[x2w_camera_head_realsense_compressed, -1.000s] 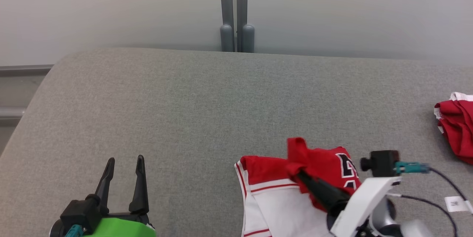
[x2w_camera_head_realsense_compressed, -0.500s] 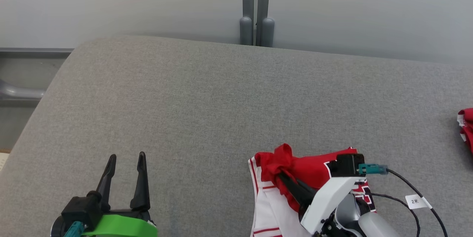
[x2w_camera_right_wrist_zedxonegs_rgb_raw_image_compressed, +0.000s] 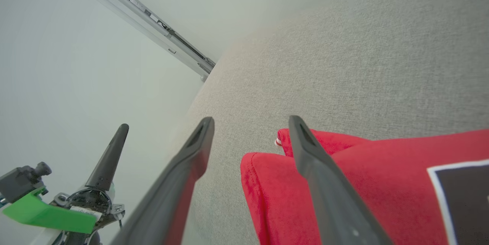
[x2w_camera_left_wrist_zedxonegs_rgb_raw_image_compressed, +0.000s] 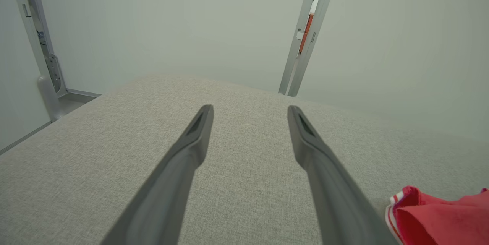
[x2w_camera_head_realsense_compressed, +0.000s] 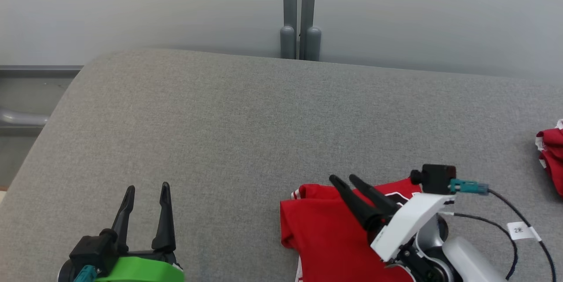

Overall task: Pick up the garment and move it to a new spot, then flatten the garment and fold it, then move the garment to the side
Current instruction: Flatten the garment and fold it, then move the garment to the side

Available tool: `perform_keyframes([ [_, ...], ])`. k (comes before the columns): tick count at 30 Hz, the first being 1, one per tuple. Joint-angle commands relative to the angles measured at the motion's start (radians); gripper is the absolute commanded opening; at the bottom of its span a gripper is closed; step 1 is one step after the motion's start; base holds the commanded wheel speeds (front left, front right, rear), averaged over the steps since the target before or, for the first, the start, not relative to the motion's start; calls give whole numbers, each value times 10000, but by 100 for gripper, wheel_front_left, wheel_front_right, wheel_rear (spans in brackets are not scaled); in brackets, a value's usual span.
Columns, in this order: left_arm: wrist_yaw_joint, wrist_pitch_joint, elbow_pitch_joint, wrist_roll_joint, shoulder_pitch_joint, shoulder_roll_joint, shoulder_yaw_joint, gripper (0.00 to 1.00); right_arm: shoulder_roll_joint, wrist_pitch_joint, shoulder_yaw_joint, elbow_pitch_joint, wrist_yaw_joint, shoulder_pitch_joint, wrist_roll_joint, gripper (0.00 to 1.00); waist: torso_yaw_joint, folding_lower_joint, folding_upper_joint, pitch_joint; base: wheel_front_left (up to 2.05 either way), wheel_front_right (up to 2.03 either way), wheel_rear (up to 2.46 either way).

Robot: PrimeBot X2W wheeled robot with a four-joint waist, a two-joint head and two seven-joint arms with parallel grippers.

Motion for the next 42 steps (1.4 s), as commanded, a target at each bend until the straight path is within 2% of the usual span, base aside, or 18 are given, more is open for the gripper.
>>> perform_keyframes([
  [1, -24, -29, -30, 101, 91, 4, 62, 100, -256, -156, -127, -330, 7, 37, 123, 100, -79, -1, 0, -82, 0, 0, 0],
  [8, 12, -30, -165, 117, 298, 4, 205, 100, -1596, -1377, -1230, -1428, 7, 395, -510, 100, -318, -1, 0, -331, 0, 0, 0],
  [12, 11, -30, -451, 143, 352, 6, 261, 100, -2076, -2651, -1985, -1509, 7, 767, -1409, 100, -431, -1, 0, -428, 0, 0, 0],
  [15, 40, -30, -678, 160, 402, 6, 285, 100, -2209, -3613, -2514, -1424, 7, 1070, -2242, 100, -540, -1, 0, -502, 0, 0, 0],
  [22, 178, -28, -1177, 469, 721, 9, 493, 100, -1590, -4192, -3705, -1195, 7, 1675, -4076, 100, -932, -1, 0, -631, 0, 0, 0],
  [28, 197, -28, -1222, 719, 1137, 9, 552, 100, -1057, -4190, -4135, -606, 7, 2124, -5325, 100, -1193, -1, 0, -761, 0, 0, 0],
  [33, 151, -30, -1246, 793, 1236, 9, 533, 100, -824, -4190, -4051, -266, 7, 2169, -5623, 100, -1307, -1, 0, -833, 0, 0, 0],
  [42, 106, -30, -1350, 842, 1196, 8, 560, 100, -932, -4190, -3862, 38, 7, 2008, -5471, 100, -1265, -1, 0, -840, 0, 0, 0],
])
